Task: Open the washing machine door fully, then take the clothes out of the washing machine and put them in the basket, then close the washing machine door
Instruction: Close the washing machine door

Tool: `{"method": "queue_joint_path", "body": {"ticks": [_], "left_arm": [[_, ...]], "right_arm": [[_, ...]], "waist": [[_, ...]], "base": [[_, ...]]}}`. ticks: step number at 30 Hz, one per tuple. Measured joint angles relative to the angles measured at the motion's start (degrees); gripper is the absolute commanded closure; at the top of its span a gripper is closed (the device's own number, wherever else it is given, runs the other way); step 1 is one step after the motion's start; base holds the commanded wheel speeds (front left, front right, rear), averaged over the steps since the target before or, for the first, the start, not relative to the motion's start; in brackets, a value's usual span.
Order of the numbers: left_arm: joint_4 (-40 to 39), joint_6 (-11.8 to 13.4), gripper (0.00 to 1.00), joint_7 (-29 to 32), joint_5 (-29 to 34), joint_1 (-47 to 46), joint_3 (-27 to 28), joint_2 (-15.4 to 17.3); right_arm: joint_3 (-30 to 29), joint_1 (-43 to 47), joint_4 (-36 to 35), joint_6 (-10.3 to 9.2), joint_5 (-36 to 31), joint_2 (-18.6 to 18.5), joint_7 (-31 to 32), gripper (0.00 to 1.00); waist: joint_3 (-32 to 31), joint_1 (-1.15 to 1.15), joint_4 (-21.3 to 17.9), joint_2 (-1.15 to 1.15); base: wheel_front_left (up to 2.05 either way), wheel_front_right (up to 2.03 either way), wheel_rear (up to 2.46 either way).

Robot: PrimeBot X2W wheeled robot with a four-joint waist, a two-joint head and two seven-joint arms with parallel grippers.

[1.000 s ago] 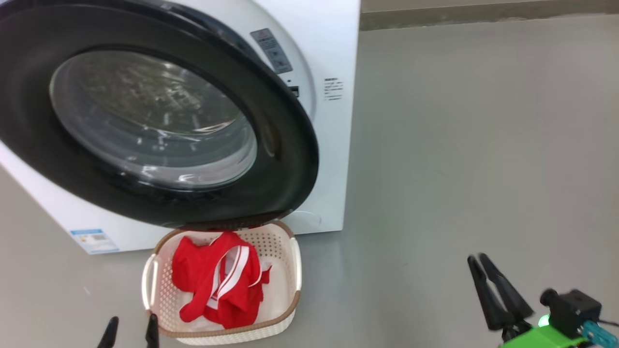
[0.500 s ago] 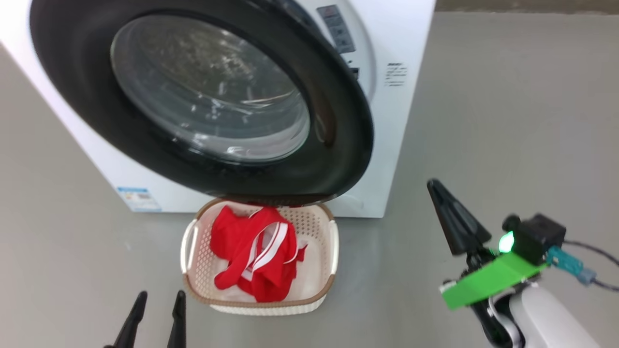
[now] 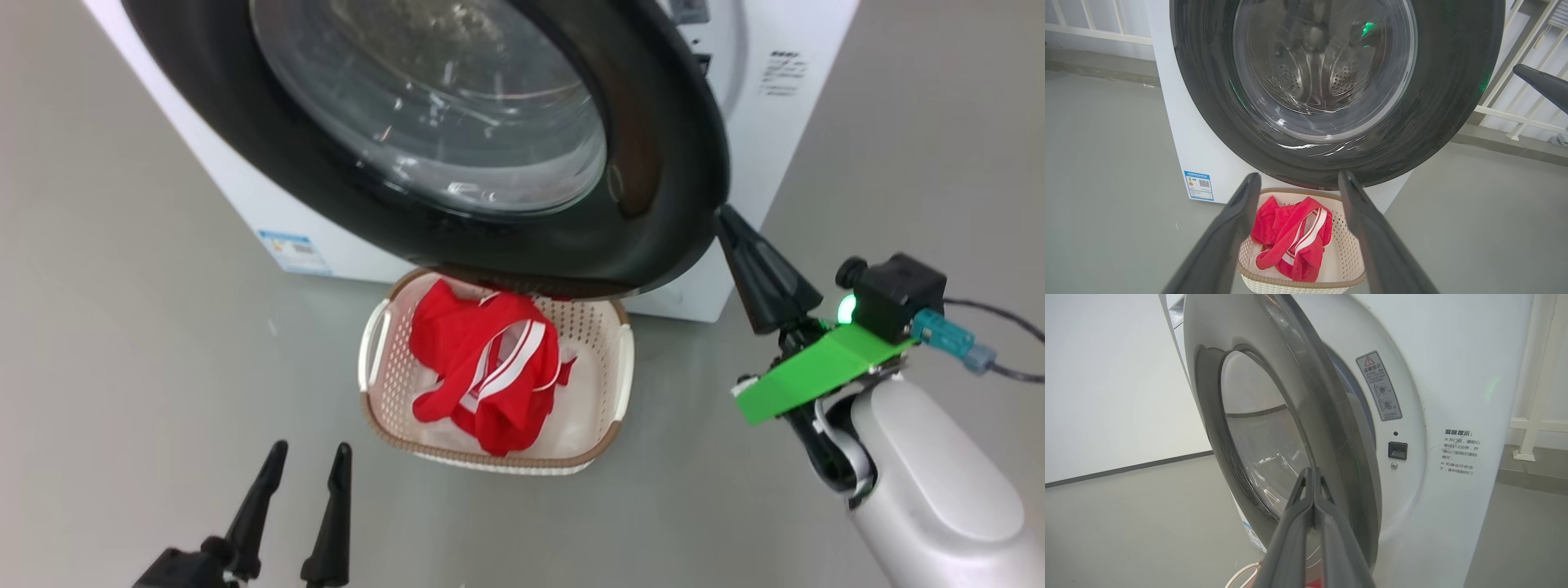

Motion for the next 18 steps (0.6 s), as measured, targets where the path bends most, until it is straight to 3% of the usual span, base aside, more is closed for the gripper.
{"method": "queue_joint_path", "body": {"ticks": [18], "left_arm": [[-0.5,0.0,0.0,0.0,-2.3,-5.3,-2.9,-0.2]], "right_arm": [[-3.0,-9.3,5.1,0.09,1.2,-1.3,0.0,1.0]], "waist": [[7.5,0.0,5.3,0.0]], "base": [[0.0,0.0,0.0]]}}
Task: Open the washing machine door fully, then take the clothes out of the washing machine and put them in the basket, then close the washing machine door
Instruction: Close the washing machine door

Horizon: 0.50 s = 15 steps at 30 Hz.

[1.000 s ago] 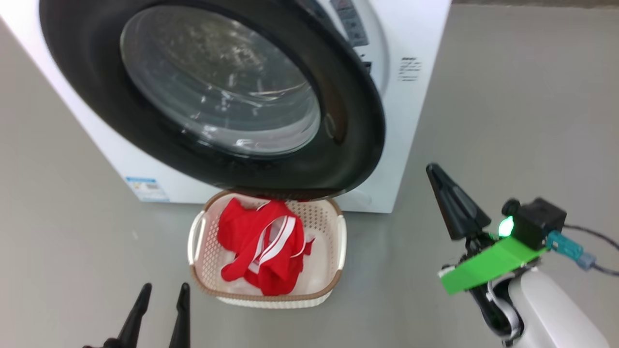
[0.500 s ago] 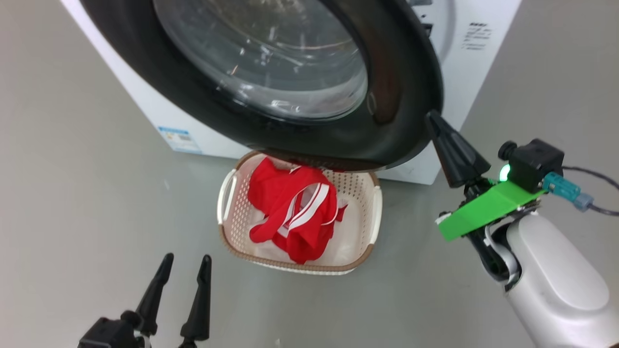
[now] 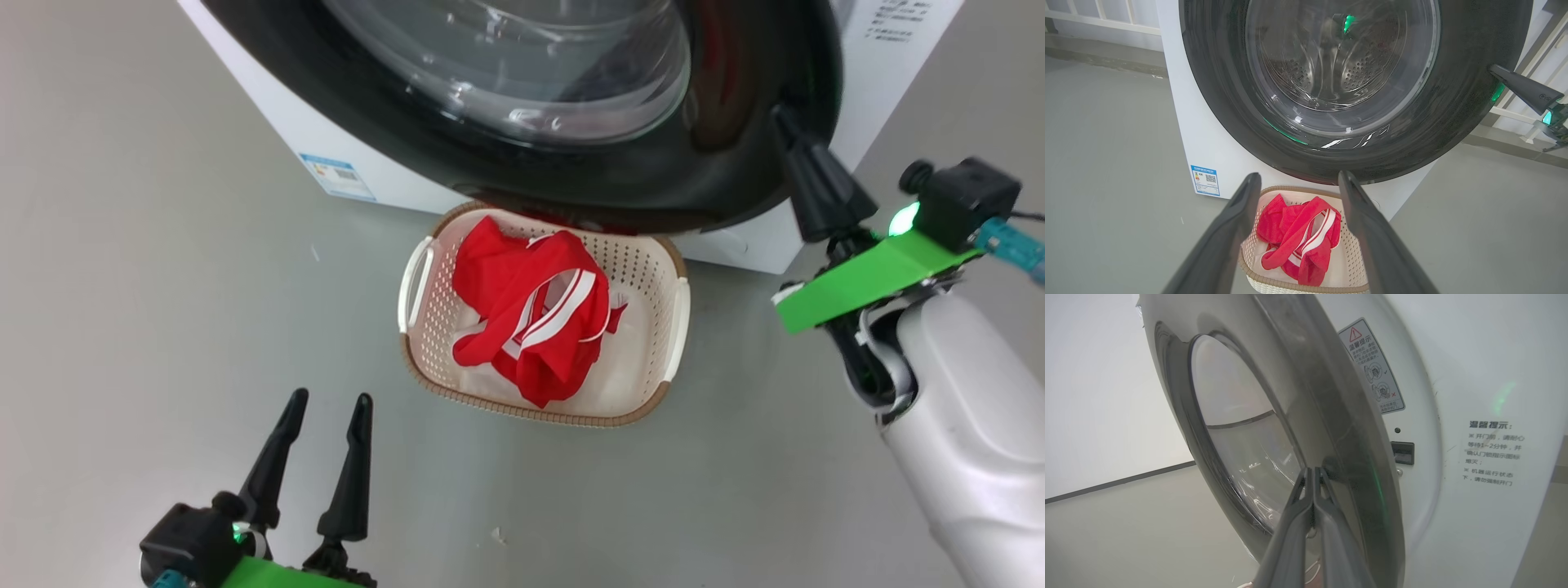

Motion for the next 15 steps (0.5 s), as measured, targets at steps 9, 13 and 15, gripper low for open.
{"method": "queue_joint_path", "body": {"ticks": [9,13,15], "left_arm": [[-0.9,0.0,0.0,0.0,-0.5,-2.1,-1.5,-0.2],[-1.3,0.0,0.0,0.0,-0.6,-2.9,-2.1,-0.3],[-1.4,0.0,0.0,0.0,-1.0,-3.3,-2.4,-0.3]], "right_arm": [[-3.1,-4.6,1.0,0.0,-0.2,-0.5,0.0,1.0],[-4.7,-6.6,1.5,0.01,-0.5,-0.6,0.0,1.0],[-5.9,-8.0,1.6,0.09,-0.9,-0.5,0.0,1.0]], "waist": [[3.2,0.0,1.3,0.0],[4.6,0.0,1.9,0.0],[5.5,0.0,2.2,0.0]], "base": [[0.0,0.0,0.0],[0.0,0.0,0.0],[0.0,0.0,0.0]]}}
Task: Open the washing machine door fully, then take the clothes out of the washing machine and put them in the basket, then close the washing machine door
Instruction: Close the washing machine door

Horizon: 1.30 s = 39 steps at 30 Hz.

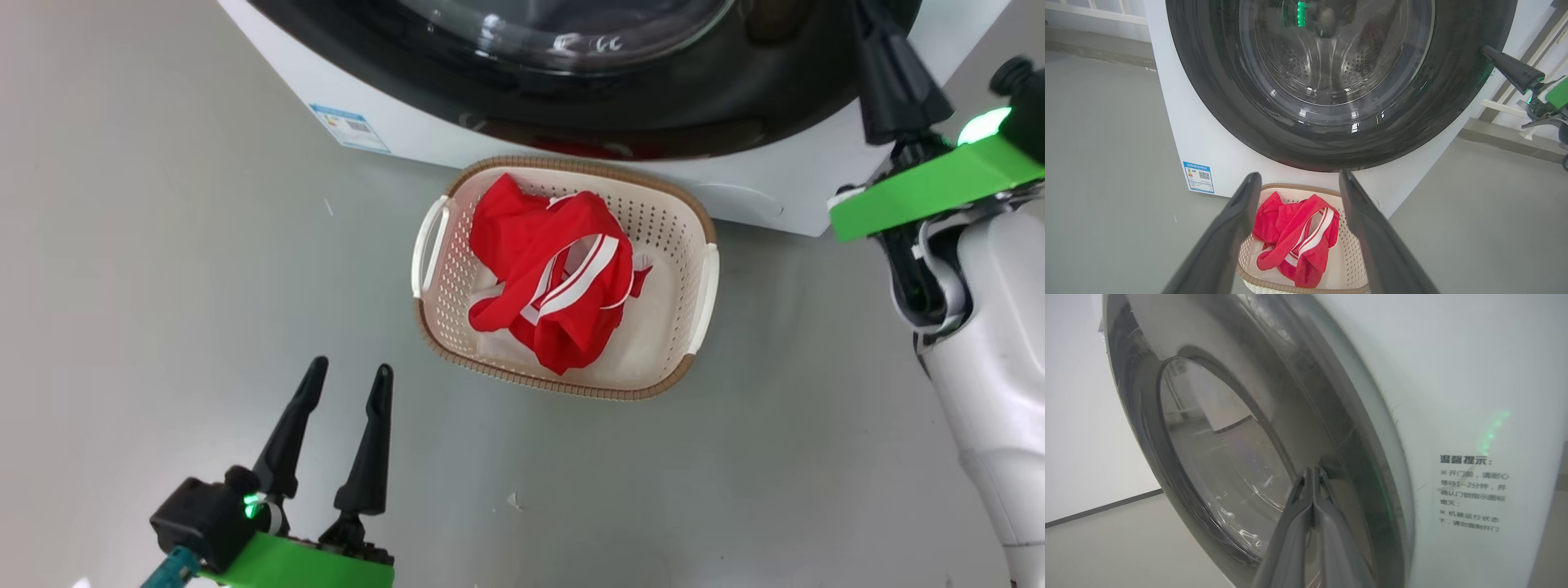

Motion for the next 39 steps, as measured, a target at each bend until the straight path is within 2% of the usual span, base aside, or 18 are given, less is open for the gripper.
{"method": "queue_joint_path", "body": {"ticks": [3,16,24,25,26,27,29,39], "left_arm": [[-0.1,0.0,0.0,0.0,0.0,-0.7,-0.1,0.0],[0.2,0.0,0.0,0.0,0.0,-1.6,-0.3,0.0],[1.5,0.0,0.0,0.0,0.7,-1.3,0.5,0.0],[1.7,0.0,0.0,0.0,0.9,-1.2,0.7,0.0],[2.0,0.0,0.0,0.0,1.3,-1.1,0.9,0.0],[2.2,0.0,0.0,0.0,1.6,-1.0,1.1,-0.1],[2.5,0.0,0.0,0.0,2.2,-0.4,1.7,0.0],[4.0,0.0,0.0,0.0,5.2,3.1,5.2,0.0]], "right_arm": [[-0.9,-0.6,-0.2,0.49,-0.7,0.4,0.0,1.0],[-1.0,-1.5,-0.1,0.46,-1.4,1.2,0.0,1.0],[1.6,5.2,-1.6,0.25,-1.4,0.7,0.0,1.0],[1.8,6.5,-1.8,0.25,-1.4,0.7,0.0,0.93],[2.0,7.7,-2.0,0.25,-1.4,0.7,0.0,0.81],[2.1,8.9,-2.4,0.25,-1.4,0.6,0.0,0.75],[2.3,11.1,-3.1,0.25,-1.4,0.6,0.0,0.0],[2.1,21.9,-6.4,0.25,-1.4,0.8,0.0,0.0]], "waist": [[0.7,0.0,0.2,0.0],[1.0,0.0,-0.2,0.0],[-1.3,0.0,-1.8,0.0],[-1.7,0.0,-2.1,0.0],[-2.1,0.0,-2.4,0.0],[-2.5,0.0,-2.7,0.0],[-3.4,0.0,-3.4,0.0],[-7.9,0.0,-8.0,0.0]], "base": [[0.0,0.0,0.0],[0.0,0.0,0.0],[0.0,0.0,0.0],[0.0,0.0,0.0],[0.0,0.0,0.0],[0.0,0.0,0.0],[0.0,0.0,0.0],[0.0,0.0,0.0]]}}
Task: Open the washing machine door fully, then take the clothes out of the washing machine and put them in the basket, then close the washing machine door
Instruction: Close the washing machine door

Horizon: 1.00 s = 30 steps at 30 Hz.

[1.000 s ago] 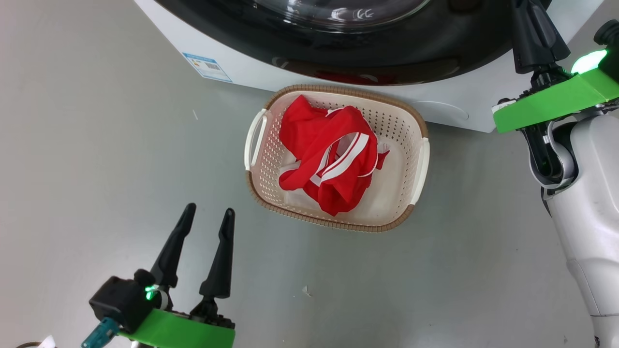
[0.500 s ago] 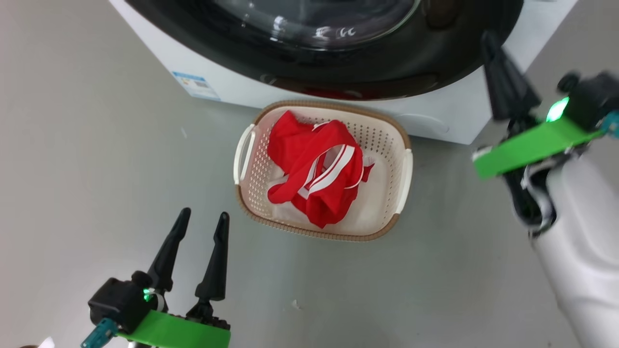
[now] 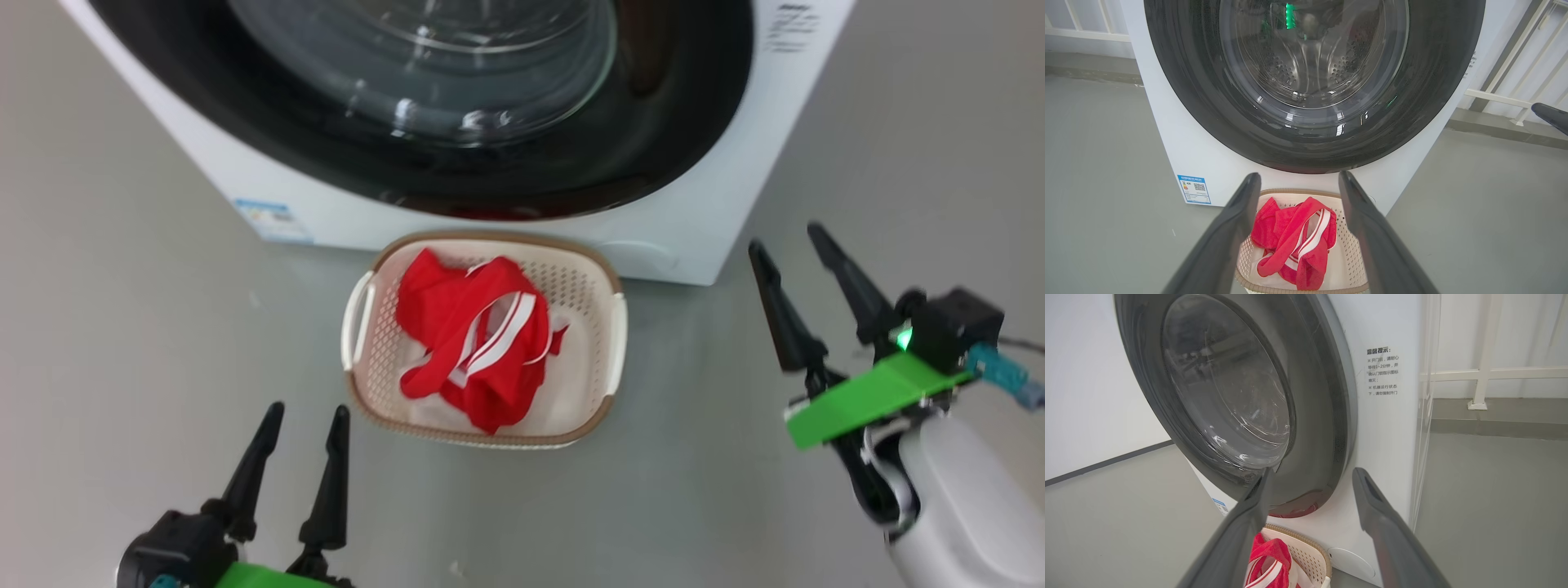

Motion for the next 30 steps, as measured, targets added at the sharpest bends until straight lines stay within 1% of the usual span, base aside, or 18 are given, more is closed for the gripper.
{"method": "queue_joint_path", "body": {"ticks": [12,13,21,30], "left_arm": [[1.0,0.0,0.0,0.0,0.4,3.4,3.1,1.1],[1.0,0.0,0.0,0.0,0.4,3.4,3.1,1.1],[1.5,0.0,0.0,0.0,0.4,4.5,4.8,1.8],[1.9,0.0,0.0,0.0,0.4,6.3,6.3,2.2]], "right_arm": [[-2.3,10.1,-1.9,0.0,0.0,0.3,0.0,0.0],[-2.3,10.1,-1.9,0.0,0.0,0.3,0.0,0.0],[-4.0,15.4,-2.2,0.0,0.0,0.9,0.0,0.0],[-6.2,20.1,-2.7,0.0,0.0,1.1,0.0,0.0]], "waist": [[-5.3,0.0,-6.5,0.0],[-5.3,0.0,-6.5,0.0],[-8.4,0.0,-10.3,0.0],[-11.0,0.0,-13.8,0.0]], "base": [[0.0,0.0,0.0],[0.0,0.0,0.0],[0.0,0.0,0.0],[0.0,0.0,0.0]]}}
